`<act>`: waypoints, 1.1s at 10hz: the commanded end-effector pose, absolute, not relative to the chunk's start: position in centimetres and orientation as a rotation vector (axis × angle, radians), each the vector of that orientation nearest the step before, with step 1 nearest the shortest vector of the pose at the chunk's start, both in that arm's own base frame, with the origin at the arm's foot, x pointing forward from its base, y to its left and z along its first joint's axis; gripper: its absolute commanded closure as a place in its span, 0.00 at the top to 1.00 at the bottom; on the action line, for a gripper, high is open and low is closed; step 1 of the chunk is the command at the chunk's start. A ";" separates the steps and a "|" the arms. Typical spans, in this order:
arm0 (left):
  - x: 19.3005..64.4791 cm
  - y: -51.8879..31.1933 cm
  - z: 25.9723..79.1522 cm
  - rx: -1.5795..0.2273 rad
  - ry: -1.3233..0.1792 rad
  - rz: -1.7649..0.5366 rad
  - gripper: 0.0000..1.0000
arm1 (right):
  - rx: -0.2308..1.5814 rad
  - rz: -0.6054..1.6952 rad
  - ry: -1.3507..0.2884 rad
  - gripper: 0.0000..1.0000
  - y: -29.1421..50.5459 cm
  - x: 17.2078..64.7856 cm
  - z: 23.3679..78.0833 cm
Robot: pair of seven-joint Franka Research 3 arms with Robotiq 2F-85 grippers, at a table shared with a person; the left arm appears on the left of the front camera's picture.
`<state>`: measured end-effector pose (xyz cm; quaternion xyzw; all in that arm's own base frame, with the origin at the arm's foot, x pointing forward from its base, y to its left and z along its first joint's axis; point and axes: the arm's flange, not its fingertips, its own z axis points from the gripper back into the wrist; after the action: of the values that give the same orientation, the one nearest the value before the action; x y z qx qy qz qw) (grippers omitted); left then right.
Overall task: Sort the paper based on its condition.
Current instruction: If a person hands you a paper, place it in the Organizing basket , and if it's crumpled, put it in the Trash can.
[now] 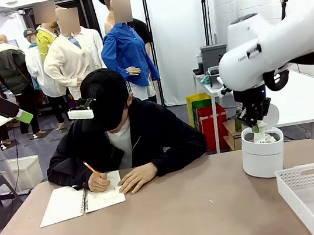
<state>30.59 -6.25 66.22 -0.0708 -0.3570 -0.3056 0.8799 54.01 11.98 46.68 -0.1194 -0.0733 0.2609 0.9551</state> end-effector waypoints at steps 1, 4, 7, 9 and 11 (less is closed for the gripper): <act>30.6 -6.3 66.2 -0.145 -0.745 -0.636 1.00 | -0.361 0.493 -0.196 0.04 12.4 53.6 44.9; 30.6 -6.3 66.2 -0.145 -0.745 -0.636 1.00 | -0.405 0.473 -0.201 0.04 12.2 53.7 44.3; 30.6 -6.3 66.2 -0.145 -0.745 -0.636 1.00 | -0.363 0.463 -0.169 0.04 11.4 54.1 43.5; 30.6 -6.3 66.2 -0.145 -0.745 -0.636 1.00 | -0.378 0.485 -0.178 0.04 11.8 54.0 44.5; 30.6 -6.3 66.2 -0.145 -0.745 -0.636 1.00 | -0.376 0.483 -0.173 0.23 11.6 54.1 44.3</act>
<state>30.59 -6.25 66.22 -0.0708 -0.3570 -0.3056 0.8799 54.06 11.67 44.39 -0.1850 -0.0860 0.2381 0.9496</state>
